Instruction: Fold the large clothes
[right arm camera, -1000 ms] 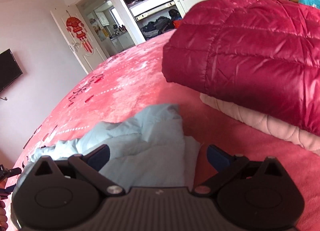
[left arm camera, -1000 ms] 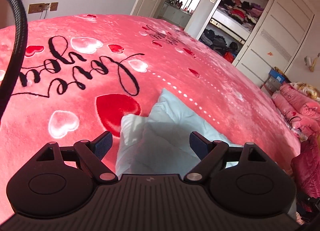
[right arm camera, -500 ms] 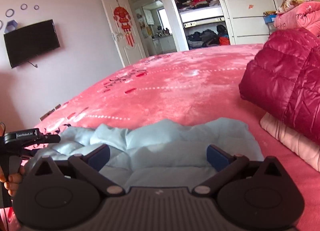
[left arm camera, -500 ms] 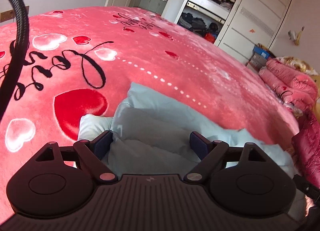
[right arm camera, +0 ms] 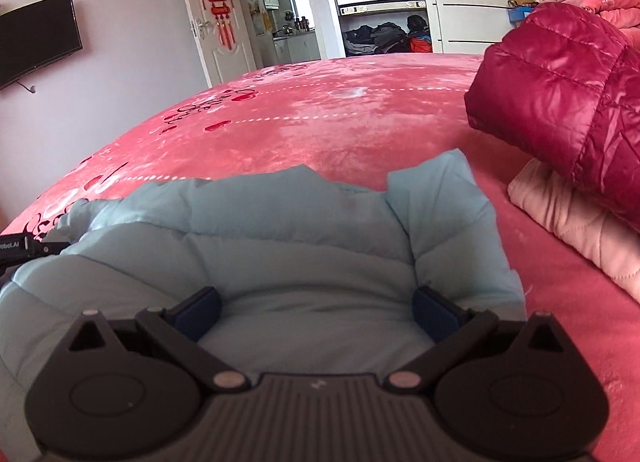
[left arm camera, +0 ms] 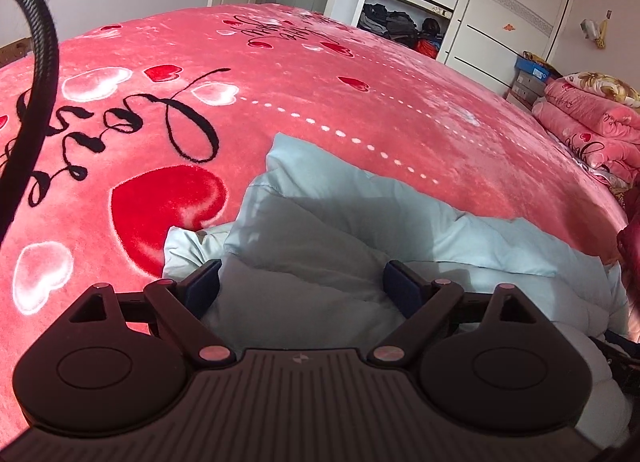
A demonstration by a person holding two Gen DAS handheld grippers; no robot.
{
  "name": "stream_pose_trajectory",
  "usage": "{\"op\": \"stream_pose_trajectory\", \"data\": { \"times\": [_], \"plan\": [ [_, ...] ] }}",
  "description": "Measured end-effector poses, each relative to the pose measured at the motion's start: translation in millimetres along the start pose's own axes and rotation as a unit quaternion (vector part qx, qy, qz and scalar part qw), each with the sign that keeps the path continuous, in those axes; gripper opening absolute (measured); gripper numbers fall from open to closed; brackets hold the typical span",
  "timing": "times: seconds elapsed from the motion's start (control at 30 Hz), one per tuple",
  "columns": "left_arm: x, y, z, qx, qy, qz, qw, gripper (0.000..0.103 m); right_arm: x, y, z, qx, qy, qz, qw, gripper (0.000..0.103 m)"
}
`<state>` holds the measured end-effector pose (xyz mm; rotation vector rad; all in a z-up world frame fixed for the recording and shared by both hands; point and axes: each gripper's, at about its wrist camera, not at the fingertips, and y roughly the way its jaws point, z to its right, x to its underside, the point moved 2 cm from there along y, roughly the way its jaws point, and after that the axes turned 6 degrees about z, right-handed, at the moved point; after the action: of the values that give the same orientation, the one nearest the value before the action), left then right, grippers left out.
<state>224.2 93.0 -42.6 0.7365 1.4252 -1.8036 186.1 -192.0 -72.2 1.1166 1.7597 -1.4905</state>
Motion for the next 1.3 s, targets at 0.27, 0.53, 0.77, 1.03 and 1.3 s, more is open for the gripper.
{"op": "stream_pose_trajectory", "data": {
  "times": [0.27, 0.53, 0.77, 1.03, 1.3],
  "plan": [
    [-25.7, -22.6, -25.6, 0.11, -0.082, 0.022, 0.9903, 0.103, 1.9, 3.3, -1.6, -0.002, -0.01, 0.007, 1.0, 0.103],
    [-35.2, -32.2, -79.9, 0.108, -0.174, -0.001, 0.9787, 0.103, -8.8, -5.6, 5.8, -0.034, 0.004, -0.007, 0.999, 0.103],
    [-24.5, -30.6, -86.4, 0.13, -0.177, -0.075, 0.9728, 0.103, -36.3, -53.7, 46.2, -0.074, 0.087, 0.007, 0.993, 0.102],
    [-16.1, -19.1, -78.5, 0.132, -0.125, -0.127, 0.9751, 0.103, -13.5, -70.9, 121.1, -0.031, 0.223, -0.017, 0.974, 0.102],
    [-13.5, -16.6, -80.6, 0.136, -0.125, -0.133, 0.9738, 0.103, 6.8, -51.1, 131.7, -0.082, 0.295, -0.046, 0.951, 0.103]
  ]
}}
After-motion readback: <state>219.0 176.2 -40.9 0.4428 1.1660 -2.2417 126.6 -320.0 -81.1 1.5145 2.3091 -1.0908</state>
